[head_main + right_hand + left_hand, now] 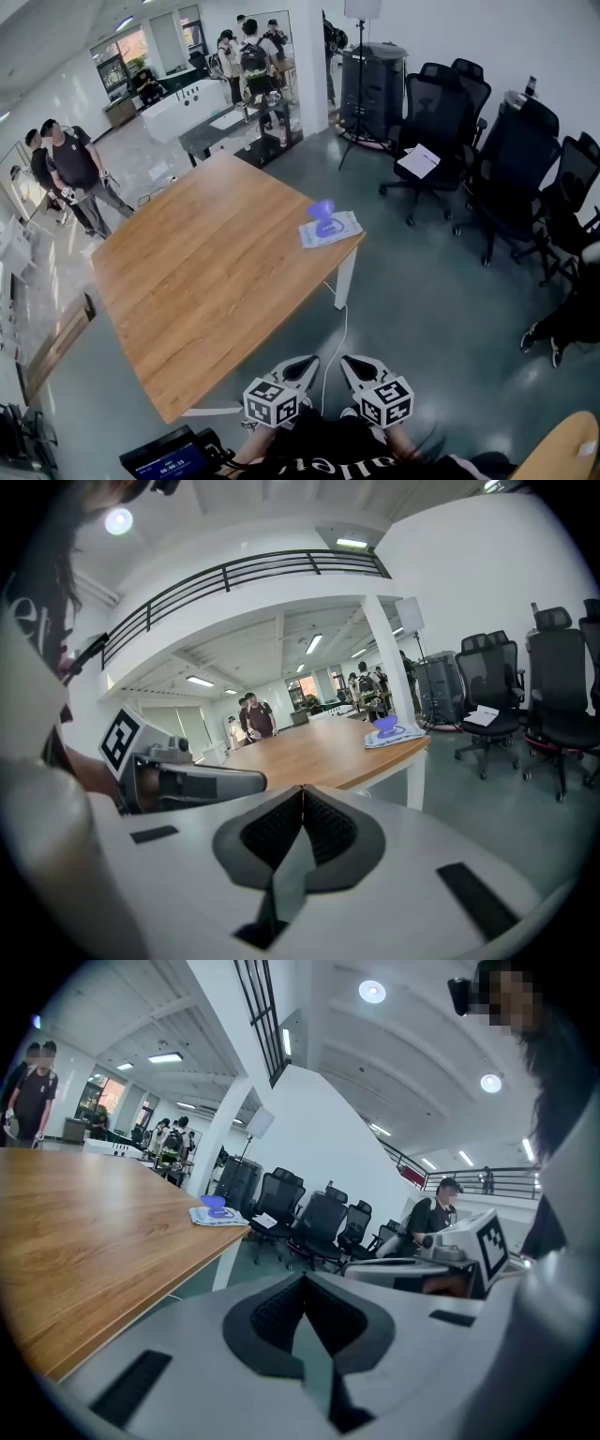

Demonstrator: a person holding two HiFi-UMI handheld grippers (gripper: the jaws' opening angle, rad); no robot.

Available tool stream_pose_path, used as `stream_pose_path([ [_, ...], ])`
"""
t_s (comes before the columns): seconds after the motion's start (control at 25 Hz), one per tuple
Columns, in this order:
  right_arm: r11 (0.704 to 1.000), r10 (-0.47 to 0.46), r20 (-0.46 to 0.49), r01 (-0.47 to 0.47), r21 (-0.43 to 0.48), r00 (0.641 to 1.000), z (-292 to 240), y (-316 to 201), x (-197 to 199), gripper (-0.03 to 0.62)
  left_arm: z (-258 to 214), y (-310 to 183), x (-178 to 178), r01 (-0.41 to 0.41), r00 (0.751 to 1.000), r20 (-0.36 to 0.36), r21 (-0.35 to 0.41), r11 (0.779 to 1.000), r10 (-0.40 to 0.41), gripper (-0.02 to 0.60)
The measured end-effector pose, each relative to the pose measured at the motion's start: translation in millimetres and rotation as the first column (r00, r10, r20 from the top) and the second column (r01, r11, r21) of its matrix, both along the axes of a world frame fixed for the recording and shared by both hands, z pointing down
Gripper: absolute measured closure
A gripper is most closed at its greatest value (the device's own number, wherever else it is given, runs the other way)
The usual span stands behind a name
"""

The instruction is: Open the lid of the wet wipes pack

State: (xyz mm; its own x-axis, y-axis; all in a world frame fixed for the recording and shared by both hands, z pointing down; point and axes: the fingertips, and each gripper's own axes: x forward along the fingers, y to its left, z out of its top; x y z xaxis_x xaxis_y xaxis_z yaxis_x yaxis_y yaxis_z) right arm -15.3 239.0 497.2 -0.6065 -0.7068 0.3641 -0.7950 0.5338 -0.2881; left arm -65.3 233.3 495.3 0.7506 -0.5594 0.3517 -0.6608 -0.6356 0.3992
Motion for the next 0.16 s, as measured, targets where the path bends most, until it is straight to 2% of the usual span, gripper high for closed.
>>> stream_pose_path([
  [0.16,1.000,-0.004,-0.003,0.004,0.002,1.000,-2.2,-2.2,-3.6,0.583,2.2,-0.2,-2.8,-0.008,1.000,0.008,-0.011,1.000,0.008,0.580],
])
